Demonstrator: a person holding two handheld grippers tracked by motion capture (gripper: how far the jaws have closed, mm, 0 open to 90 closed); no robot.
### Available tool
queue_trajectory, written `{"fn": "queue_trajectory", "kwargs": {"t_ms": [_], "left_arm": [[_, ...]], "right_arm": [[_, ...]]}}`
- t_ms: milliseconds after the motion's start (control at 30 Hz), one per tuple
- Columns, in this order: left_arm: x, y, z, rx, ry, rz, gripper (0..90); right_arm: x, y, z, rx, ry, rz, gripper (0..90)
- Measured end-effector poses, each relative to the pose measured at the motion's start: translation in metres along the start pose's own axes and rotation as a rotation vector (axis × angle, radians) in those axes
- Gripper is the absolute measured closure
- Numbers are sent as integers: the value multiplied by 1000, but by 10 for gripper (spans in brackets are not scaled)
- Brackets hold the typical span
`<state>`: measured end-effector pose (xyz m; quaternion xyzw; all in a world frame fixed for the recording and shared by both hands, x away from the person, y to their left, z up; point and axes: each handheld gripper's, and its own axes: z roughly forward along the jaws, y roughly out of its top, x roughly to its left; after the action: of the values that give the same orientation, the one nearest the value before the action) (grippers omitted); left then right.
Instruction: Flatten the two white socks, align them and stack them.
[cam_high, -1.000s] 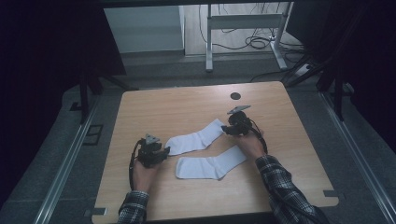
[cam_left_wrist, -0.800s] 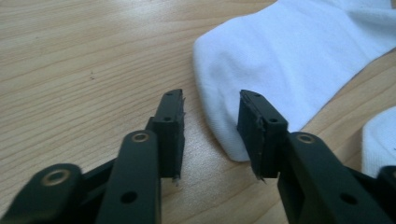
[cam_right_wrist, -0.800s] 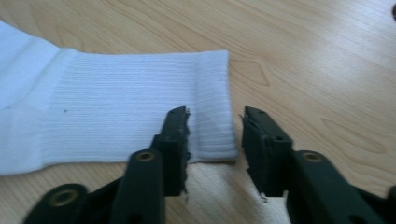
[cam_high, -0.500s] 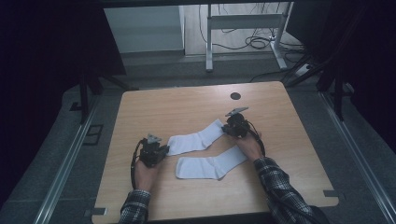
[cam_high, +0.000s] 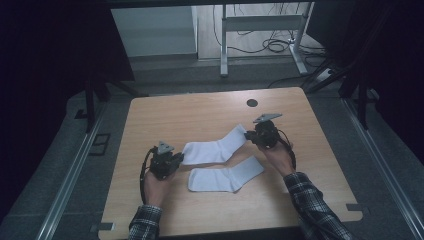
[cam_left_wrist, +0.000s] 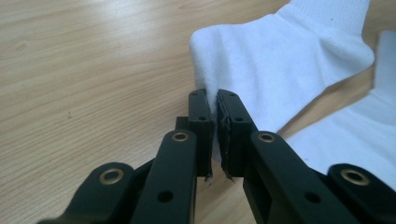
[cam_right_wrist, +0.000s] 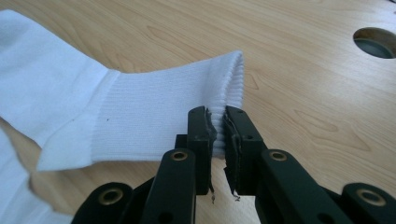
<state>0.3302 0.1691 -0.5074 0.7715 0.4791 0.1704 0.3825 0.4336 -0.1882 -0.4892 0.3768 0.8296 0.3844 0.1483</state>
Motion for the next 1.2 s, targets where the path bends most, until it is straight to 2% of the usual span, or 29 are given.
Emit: {"fn": "queue_trajectory", "kwargs": {"t_ms": [367, 533, 633, 933, 1067, 1200], "left_arm": [[-21, 1, -22, -5, -38, 47, 838], [-29, -3, -32, 1, -48, 60, 849], [-33, -9, -38, 7, -54, 69, 850], [-48, -22, -47, 29, -82, 93, 851], [-52, -23, -44, 41, -86, 102, 851], [-56, -26, -35, 75, -74, 119, 851]], "right_arm": [[3, -8, -36, -5, 39, 5, 799], [7, -15, -51, 7, 62, -4, 800], [15, -23, -60, 22, 85, -14, 799], [31, -43, -73, 59, 115, -46, 799], [34, -50, -74, 81, 114, -48, 800], [30, -60, -67, 119, 106, -31, 797]]}}
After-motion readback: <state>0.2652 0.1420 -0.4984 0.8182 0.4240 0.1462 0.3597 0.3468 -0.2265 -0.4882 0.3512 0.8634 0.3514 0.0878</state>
